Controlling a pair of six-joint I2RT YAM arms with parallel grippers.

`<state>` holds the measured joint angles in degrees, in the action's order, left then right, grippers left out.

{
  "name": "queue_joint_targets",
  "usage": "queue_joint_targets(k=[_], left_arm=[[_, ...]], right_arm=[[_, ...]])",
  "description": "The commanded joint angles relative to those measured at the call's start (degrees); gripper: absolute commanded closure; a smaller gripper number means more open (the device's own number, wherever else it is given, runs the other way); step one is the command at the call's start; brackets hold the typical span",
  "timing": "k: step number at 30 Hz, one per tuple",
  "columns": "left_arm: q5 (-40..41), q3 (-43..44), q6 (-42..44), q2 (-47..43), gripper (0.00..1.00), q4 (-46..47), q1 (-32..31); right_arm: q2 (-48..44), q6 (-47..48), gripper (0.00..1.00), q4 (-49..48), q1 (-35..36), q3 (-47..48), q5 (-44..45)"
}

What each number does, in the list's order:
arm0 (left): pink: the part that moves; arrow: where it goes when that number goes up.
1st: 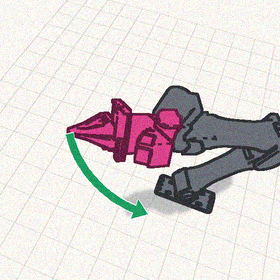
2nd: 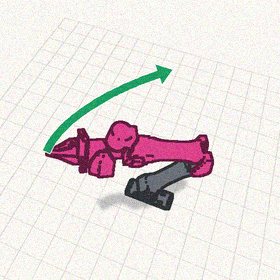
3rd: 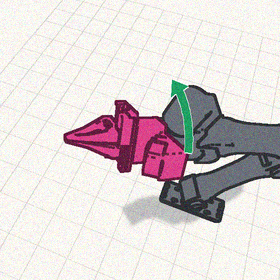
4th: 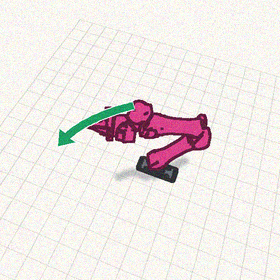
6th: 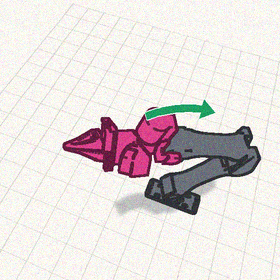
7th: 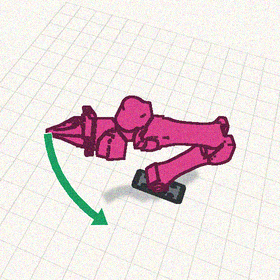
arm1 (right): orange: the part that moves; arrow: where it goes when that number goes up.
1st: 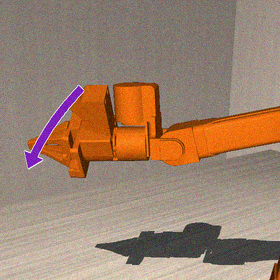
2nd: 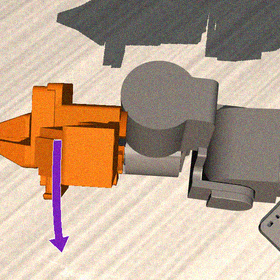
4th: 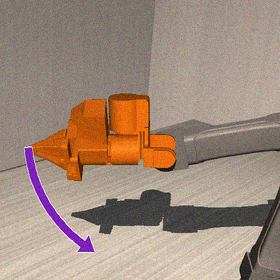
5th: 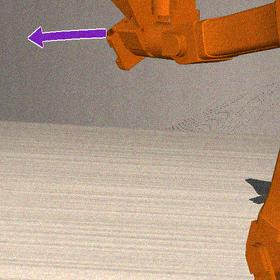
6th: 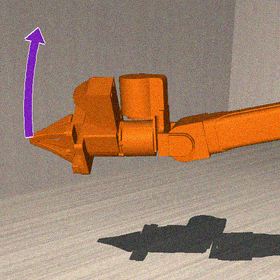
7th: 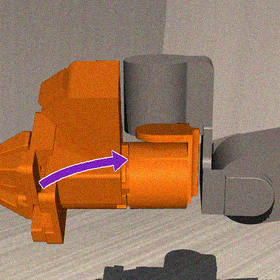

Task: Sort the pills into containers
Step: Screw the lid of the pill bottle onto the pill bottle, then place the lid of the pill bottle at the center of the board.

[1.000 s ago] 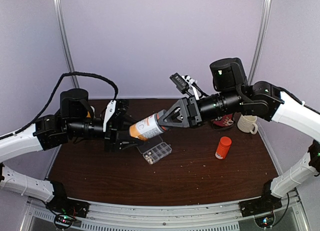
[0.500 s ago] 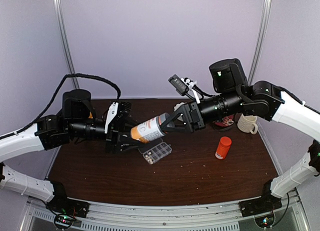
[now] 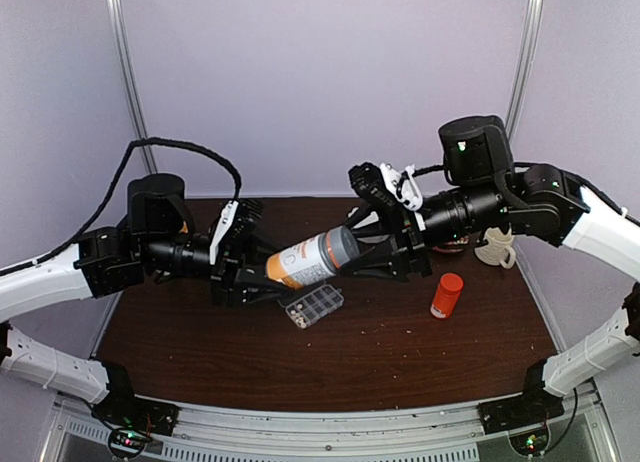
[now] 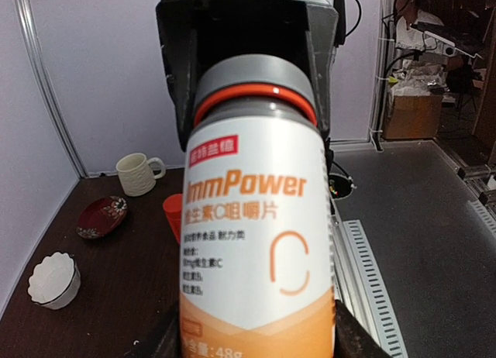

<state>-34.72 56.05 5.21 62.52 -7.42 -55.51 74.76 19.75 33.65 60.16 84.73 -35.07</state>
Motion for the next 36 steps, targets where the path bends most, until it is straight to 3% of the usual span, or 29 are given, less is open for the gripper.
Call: queue_joint_targets(k=[1, 10, 16, 21, 28, 31, 36], left_arm=[[-0.8, 0.5, -1.4, 0.4, 1.0, -1.7, 0.6], [-5.0, 0.8, -1.2, 2.2, 1.0, -2.6, 0.6], [-4.9, 2.5, -0.3, 3.9, 1.0, -5.0, 0.6], [1.0, 0.8, -0.7, 2.4, 1.0, -3.9, 0.6], [10.8, -3.0, -3.6, 1.3, 1.0, -0.9, 0.6], [14.5, -5.7, -5.0, -0.4, 1.0, 3.4, 0.6], [21.1, -9.8, -8.0, -4.2, 1.0, 9.8, 0.6]], right_arm=[[-4.3, 17.6, 0.63, 0.0, 0.3, 0.0, 2.2], [-12.8, 35.1, 0.72, -12.8, 0.5, -12.7, 6.2], [-13.6, 34.5, 0.73, -11.5, 0.4, -12.2, 8.2], [-15.1, 24.1, 0.74, -10.5, 0.5, -15.0, 11.9], [-20.0, -4.3, 0.81, -20.7, 0.5, -27.7, 25.0], [-17.1, -14.6, 0.81, -14.3, 0.3, -26.1, 33.6], [-7.9, -24.2, 0.81, -1.0, -0.7, -22.0, 37.1]])
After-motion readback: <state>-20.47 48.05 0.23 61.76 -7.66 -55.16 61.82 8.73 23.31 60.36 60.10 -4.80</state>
